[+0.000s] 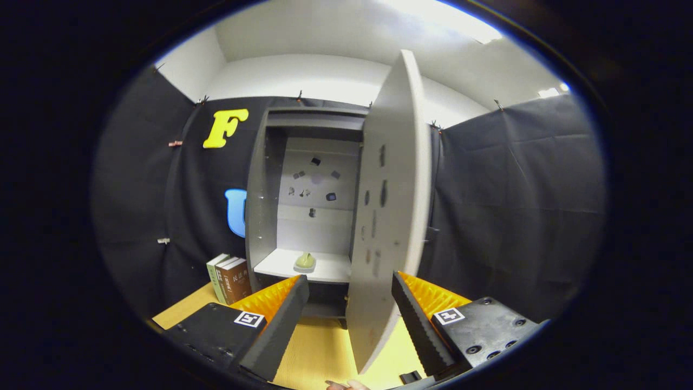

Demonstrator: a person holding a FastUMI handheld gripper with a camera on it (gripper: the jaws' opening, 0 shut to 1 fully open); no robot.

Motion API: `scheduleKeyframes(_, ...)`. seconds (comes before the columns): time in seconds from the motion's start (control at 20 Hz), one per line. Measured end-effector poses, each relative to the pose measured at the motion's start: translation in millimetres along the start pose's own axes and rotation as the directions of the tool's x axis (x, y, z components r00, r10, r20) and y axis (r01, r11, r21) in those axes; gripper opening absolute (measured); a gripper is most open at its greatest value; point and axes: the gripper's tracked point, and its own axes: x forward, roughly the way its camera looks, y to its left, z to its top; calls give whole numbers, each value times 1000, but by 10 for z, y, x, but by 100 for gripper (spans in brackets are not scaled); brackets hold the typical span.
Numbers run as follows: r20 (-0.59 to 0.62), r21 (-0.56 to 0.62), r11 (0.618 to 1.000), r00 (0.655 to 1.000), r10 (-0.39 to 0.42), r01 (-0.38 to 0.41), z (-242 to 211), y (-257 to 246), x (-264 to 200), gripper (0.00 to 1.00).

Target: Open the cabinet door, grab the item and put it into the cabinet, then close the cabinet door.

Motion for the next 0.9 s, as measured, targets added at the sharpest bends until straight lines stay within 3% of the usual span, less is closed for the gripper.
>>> scheduleKeyframes(0.2,-8,18,997,997,-77,77,-96,-890,80,97)
scheduleKeyframes(0.35,-23,39,997,998,-61,62,-176,-1188,230,98)
scheduleKeyframes(0.65,-76,78,990,989,124,-118,-356,-976,642,98)
scheduleKeyframes(0.9,-96,61,984,981,170,-165,-417,-794,761,95)
